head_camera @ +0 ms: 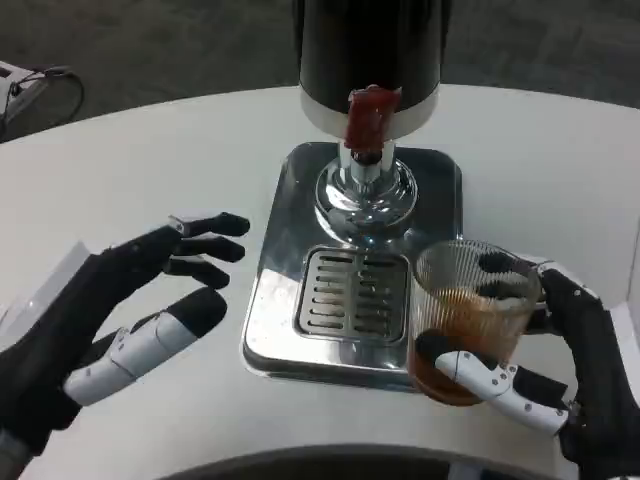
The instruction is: Grasp the cup under the faucet to collect the drink, then remove the cup.
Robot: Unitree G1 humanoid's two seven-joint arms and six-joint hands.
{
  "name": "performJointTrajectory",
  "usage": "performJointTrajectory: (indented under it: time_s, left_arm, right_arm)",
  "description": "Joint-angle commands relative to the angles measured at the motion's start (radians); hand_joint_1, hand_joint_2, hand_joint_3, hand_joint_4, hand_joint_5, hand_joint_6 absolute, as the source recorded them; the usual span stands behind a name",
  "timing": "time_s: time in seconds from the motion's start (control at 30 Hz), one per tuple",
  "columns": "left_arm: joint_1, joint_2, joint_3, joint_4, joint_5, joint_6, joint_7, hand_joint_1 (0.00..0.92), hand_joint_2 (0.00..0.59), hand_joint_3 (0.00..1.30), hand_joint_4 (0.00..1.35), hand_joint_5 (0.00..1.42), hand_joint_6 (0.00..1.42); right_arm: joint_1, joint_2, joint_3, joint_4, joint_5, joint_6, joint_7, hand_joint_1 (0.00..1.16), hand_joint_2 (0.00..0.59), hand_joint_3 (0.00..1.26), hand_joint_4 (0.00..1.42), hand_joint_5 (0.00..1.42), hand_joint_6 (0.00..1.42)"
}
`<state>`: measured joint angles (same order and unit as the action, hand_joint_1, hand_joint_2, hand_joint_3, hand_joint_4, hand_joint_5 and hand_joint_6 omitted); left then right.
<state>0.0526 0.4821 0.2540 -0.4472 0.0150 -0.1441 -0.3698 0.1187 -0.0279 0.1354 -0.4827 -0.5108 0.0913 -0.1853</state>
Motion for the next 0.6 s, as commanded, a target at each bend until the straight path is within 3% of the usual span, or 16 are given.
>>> performJointTrajectory:
  time_s: [0.03,0.17,0.33,0.6]
  left_arm:
    - [0.071,-0.02,-0.033,-0.046,0.071,-0.057,0.026,0.0,0.036,0.32,0.3,0.37,0.24]
    - [0.117,-0.029,-0.05,-0.063,0.138,-0.086,0.042,0.0,0.036,0.3,0.24,0.3,0.22]
    - [0.185,-0.031,-0.084,-0.091,0.267,-0.135,0.065,0.0,0.046,0.21,0.12,0.18,0.18]
    - [0.225,-0.044,-0.116,-0.134,0.415,-0.131,0.094,0.0,0.057,0.11,0.0,0.06,0.13]
  right_arm:
    - [0.01,-0.004,0.006,-0.061,0.01,-0.038,0.014,0.81,0.196,0.85,0.9,0.91,0.46]
    - [0.016,-0.014,0.007,-0.072,0.019,-0.045,0.03,0.81,0.193,0.86,0.9,0.92,0.47]
    - [0.026,-0.084,-0.003,-0.098,0.037,-0.091,0.084,0.81,0.192,0.86,0.9,0.93,0.47]
    - [0.039,-0.114,-0.025,-0.104,0.075,-0.113,0.112,0.81,0.185,0.86,0.92,0.94,0.47]
